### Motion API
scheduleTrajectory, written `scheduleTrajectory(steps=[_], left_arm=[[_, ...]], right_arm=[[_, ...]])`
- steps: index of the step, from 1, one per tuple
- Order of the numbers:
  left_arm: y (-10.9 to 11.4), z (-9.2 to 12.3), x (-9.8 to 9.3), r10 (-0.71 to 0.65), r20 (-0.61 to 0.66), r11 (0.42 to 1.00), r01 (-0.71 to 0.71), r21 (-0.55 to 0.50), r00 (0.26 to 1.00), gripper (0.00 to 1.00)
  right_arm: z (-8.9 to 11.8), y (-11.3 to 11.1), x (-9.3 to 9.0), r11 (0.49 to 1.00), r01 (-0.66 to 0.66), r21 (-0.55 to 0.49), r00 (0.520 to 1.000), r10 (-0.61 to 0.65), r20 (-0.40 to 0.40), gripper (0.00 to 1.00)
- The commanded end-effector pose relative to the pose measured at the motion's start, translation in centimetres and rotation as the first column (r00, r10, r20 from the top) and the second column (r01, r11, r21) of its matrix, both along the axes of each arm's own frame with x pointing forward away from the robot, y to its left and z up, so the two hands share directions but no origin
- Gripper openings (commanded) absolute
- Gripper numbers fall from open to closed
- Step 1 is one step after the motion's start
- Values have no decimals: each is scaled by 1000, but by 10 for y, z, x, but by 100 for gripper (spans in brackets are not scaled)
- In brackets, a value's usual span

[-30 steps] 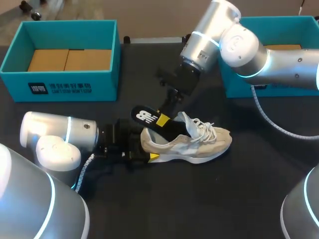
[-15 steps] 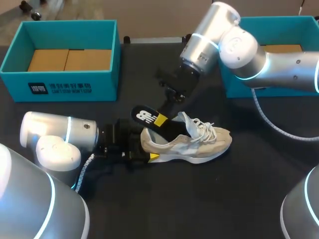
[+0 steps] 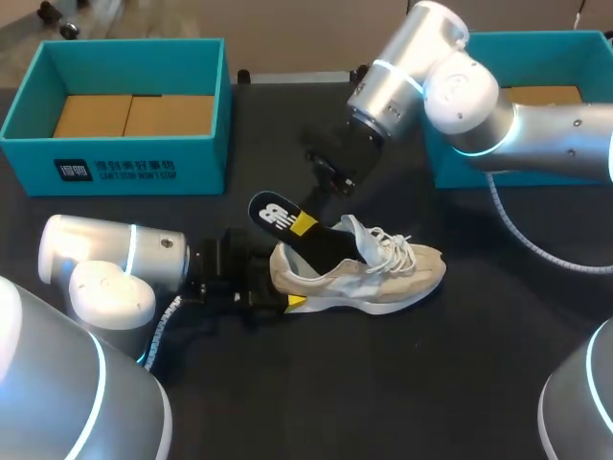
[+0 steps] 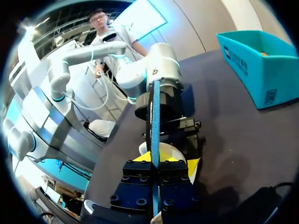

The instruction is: Take the shoe out of the shoebox, open the shoe tongue, remove and reinsert the insole, then place the shoe into the shoebox

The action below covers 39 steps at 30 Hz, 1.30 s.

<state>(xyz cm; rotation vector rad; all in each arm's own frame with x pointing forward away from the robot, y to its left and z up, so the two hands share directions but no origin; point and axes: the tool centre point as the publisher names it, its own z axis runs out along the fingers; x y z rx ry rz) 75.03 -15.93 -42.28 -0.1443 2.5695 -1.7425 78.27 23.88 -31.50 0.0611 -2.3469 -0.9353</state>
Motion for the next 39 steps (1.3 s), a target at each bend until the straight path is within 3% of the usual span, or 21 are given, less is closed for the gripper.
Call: scheduleTrajectory(steps=[1,5,22,26,29,34,39], left_arm=[[0,-1,0,-1,-1,1000,1,4,1000,0],[0,-1,0,-1,-1,1000,1,4,1000,0],[0,-1,0,-1,-1,1000,1,4,1000,0],[0,-1,0,-1,-1,1000,1,4,1000,0],[0,-1,0,-1,-1,1000,1,4,1000,0],[0,-1,0,-1,-1,1000,1,4,1000,0],[0,-1,0,-1,-1,1000,1,4,1000,0]], right_arm=[[13,-2,2,1000,8,-4,999,-8,40,0],[20,-1,9,1000,8,-10,996,-7,90,0],[20,-1,9,1000,8,-10,996,-7,90,0],[25,1,11,999,38,3,999,-38,-37,0],[33,6,12,995,89,44,992,-84,-89,0],[47,8,13,976,181,124,975,-161,-151,0],[62,12,16,973,191,132,975,-171,-144,0]])
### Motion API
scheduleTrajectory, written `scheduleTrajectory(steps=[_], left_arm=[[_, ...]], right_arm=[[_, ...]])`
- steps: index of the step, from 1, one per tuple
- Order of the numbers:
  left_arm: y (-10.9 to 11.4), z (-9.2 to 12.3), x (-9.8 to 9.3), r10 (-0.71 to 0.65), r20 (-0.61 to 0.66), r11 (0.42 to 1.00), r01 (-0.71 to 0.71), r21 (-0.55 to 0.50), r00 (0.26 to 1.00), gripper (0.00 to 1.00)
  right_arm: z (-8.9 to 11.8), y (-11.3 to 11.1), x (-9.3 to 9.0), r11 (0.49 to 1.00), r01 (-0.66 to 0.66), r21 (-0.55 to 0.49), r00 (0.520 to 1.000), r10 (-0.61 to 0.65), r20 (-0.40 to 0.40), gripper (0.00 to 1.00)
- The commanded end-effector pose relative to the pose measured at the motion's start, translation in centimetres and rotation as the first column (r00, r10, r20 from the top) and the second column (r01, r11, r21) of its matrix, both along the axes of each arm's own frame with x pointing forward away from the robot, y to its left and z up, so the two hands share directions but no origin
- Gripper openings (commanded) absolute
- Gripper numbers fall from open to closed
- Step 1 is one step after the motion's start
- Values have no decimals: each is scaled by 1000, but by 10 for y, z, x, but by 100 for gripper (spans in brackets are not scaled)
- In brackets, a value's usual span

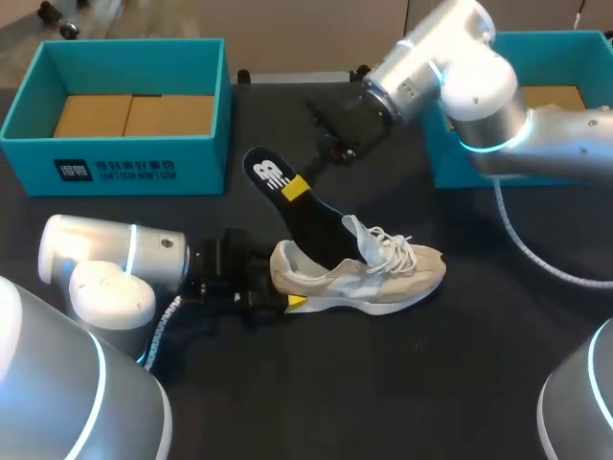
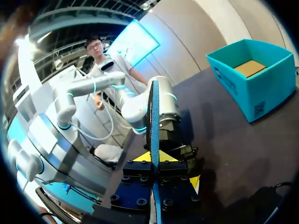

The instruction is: Take the shoe out of the shoebox, open the shoe tongue, remove and reinsert the insole, then place the shoe into the shoebox

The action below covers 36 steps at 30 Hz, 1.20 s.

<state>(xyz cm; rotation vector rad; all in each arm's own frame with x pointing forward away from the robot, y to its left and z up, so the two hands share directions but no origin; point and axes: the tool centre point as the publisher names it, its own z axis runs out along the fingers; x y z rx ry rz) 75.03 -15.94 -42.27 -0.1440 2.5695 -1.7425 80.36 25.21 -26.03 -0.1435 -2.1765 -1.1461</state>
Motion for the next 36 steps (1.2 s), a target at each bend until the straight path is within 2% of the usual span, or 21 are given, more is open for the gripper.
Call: scheduleTrajectory(steps=[1,5,12,26,33,36], left_arm=[[0,-1,0,-1,-1,1000,1,4,1000,0],[0,-1,0,-1,-1,1000,1,4,1000,0],[0,-1,0,-1,-1,1000,1,4,1000,0],[0,-1,0,-1,-1,1000,1,4,1000,0],[0,-1,0,-1,-1,1000,1,4,1000,0],[0,-1,0,-1,-1,1000,1,4,1000,0]], right_arm=[[10,-1,-5,1000,23,8,1000,-23,9,0],[20,-2,0,997,74,28,997,-74,17,0],[47,3,12,986,145,80,985,-152,87,0],[91,3,26,941,276,196,937,-309,166,0],[122,-4,44,907,316,278,905,-377,199,0],[122,-4,44,907,316,278,905,-377,199,0]])
